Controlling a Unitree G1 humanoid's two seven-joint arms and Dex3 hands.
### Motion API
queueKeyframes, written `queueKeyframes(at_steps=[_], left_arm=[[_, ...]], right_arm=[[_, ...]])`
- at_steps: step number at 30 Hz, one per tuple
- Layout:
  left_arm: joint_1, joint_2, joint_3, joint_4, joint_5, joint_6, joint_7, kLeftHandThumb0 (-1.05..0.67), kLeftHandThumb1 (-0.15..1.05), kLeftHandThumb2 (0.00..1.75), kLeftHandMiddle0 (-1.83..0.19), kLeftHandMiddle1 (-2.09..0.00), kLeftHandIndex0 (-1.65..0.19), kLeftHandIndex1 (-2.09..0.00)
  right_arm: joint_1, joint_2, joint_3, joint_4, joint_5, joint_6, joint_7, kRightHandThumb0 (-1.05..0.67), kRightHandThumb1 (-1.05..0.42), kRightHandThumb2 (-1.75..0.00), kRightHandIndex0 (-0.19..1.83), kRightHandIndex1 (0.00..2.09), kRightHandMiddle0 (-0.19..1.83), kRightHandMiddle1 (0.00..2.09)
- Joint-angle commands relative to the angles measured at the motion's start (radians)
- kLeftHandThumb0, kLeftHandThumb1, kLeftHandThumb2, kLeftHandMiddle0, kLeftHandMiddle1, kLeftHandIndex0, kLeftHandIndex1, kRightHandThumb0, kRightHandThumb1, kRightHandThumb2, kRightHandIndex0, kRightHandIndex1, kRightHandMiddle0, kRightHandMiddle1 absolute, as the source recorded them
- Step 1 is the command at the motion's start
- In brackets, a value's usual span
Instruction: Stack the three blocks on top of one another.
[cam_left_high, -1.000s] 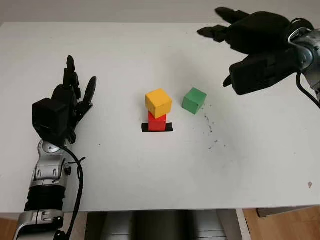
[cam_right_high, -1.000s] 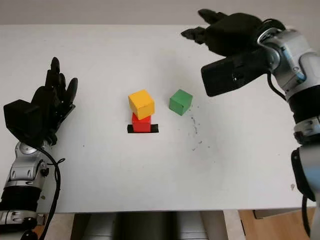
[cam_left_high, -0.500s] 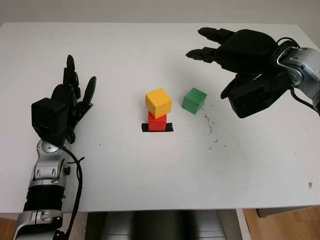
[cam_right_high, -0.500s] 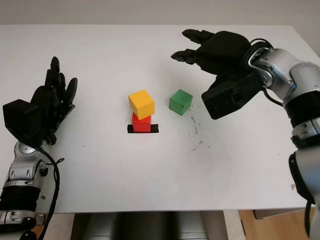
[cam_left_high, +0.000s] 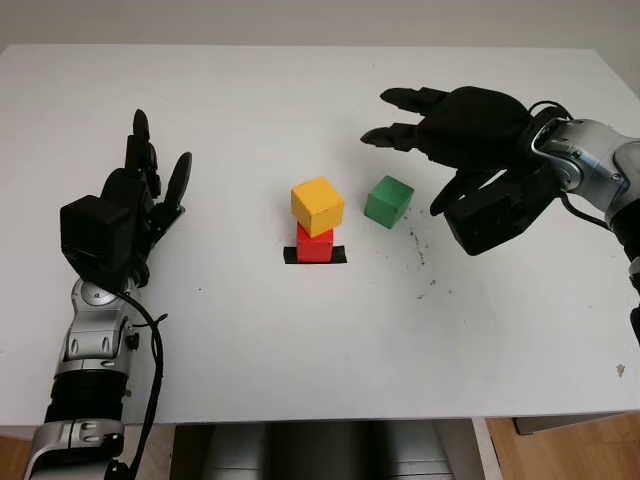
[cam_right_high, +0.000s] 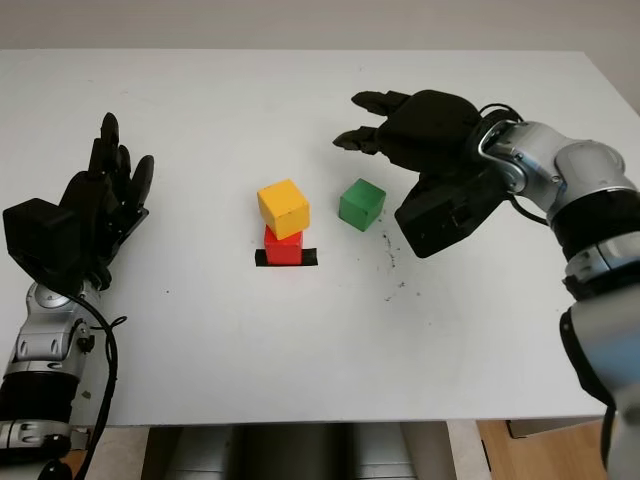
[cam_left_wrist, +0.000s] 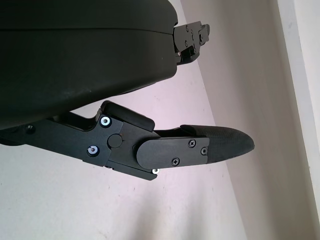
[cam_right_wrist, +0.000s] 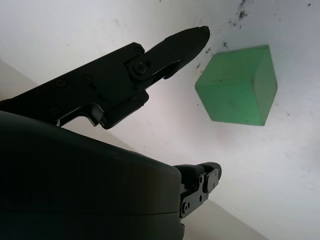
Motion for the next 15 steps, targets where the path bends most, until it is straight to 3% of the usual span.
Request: queueKeyframes(at_steps=[1, 15], left_arm=[[0.004, 0.008, 0.004, -0.023, -0.007, 0.004, -0.005, -0.72, 1.05, 0.47, 0.19, 0.00, 0.19, 0.00], [0.011, 0.010, 0.006, -0.043, -0.011, 0.025, -0.010, -0.73, 1.05, 0.47, 0.19, 0.00, 0.19, 0.00]], right_arm=[[0.013, 0.011, 0.008, 0.004, -0.006, -0.002, -0.010, -0.56, -0.81, -0.05, 0.00, 0.07, 0.28, 0.13], [0.021, 0.047, 0.061, 0.063, -0.045, -0.035, -0.123, -0.54, -0.80, -0.06, 0.08, 0.07, 0.41, 0.12]])
